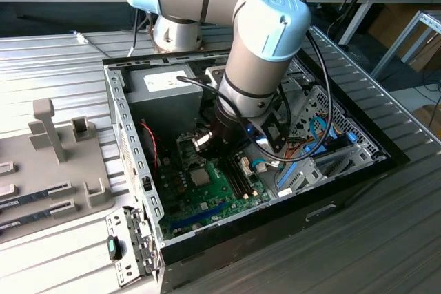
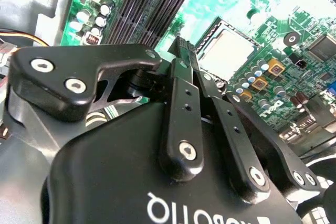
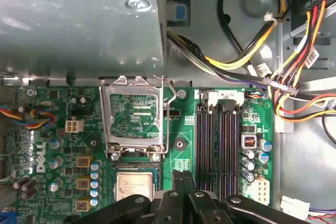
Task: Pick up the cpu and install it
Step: 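Place the cpu into insertion slot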
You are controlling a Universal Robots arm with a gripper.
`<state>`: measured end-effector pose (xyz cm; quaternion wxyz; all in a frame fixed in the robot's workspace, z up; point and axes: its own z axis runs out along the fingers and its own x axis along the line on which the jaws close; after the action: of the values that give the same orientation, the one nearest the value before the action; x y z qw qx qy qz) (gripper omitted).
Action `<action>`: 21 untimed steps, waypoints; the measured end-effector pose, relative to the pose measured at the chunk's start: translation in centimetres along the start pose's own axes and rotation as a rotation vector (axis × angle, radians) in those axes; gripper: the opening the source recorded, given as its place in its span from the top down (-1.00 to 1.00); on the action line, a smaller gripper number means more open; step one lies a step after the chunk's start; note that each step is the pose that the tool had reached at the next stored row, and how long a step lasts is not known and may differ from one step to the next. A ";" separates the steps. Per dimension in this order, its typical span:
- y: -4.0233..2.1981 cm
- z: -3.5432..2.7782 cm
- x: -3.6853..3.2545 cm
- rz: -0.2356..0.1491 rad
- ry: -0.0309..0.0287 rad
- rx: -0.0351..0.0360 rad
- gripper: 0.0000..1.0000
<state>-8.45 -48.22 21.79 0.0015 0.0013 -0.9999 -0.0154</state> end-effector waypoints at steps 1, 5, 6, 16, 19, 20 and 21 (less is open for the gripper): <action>0.00 0.00 0.01 0.000 0.0000 -0.0001 0.79; 0.00 0.00 0.03 0.000 0.0001 0.0000 0.79; 0.00 0.00 0.03 0.000 0.0000 0.0000 0.79; 0.07 0.00 0.41 0.000 0.0001 0.0000 0.79; 0.12 0.01 0.05 0.000 0.0001 -0.0001 0.79; 0.12 0.01 0.16 0.000 0.0001 0.0000 0.79; 0.12 0.01 0.52 0.000 0.0001 -0.0001 0.79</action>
<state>-8.97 -48.10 21.79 0.0015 0.0012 -0.9999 -0.0155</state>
